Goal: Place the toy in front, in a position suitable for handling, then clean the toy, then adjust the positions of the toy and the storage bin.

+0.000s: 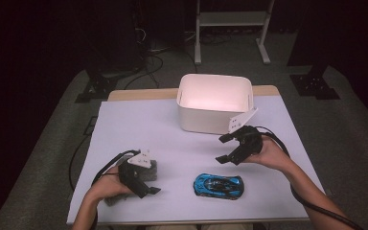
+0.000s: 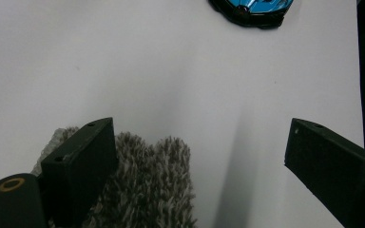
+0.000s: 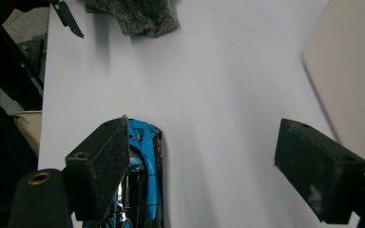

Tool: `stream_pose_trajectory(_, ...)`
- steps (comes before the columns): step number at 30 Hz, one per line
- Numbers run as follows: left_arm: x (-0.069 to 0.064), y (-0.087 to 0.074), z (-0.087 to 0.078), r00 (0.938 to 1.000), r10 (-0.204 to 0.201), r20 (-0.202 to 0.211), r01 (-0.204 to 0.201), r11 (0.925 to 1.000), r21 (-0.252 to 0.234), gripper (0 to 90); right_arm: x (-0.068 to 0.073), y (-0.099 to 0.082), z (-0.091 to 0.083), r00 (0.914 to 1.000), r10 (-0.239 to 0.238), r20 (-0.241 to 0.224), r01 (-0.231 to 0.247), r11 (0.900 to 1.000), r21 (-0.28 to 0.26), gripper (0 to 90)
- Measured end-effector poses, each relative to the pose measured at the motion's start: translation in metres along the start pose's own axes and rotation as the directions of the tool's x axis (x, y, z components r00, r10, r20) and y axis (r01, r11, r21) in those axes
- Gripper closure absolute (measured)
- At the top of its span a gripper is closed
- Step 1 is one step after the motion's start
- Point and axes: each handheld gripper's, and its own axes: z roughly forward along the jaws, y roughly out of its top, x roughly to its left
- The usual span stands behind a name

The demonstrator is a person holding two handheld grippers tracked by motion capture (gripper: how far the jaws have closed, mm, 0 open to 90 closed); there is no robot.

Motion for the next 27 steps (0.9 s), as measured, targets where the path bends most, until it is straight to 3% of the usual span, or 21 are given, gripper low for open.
stream_pose_trajectory(13, -0.001, 0.003, -0.004, 0.9999, 0.01, -0.008, -0.01, 0.9997, -0.022, 9.4, -0.009, 0.022, -0.007, 0.9999, -0.008, -0.007, 0.008, 0.9999, -0.012, 17.8)
stream_pose_trajectory(27, 0.0, 0.002, -0.001, 0.9999, 0.008, -0.009, -0.008, 0.9999, -0.013, 9.3, -0.021, 0.048, -0.011, 0.9992, -0.04, -0.005, 0.04, 0.9992, -0.004, 17.8)
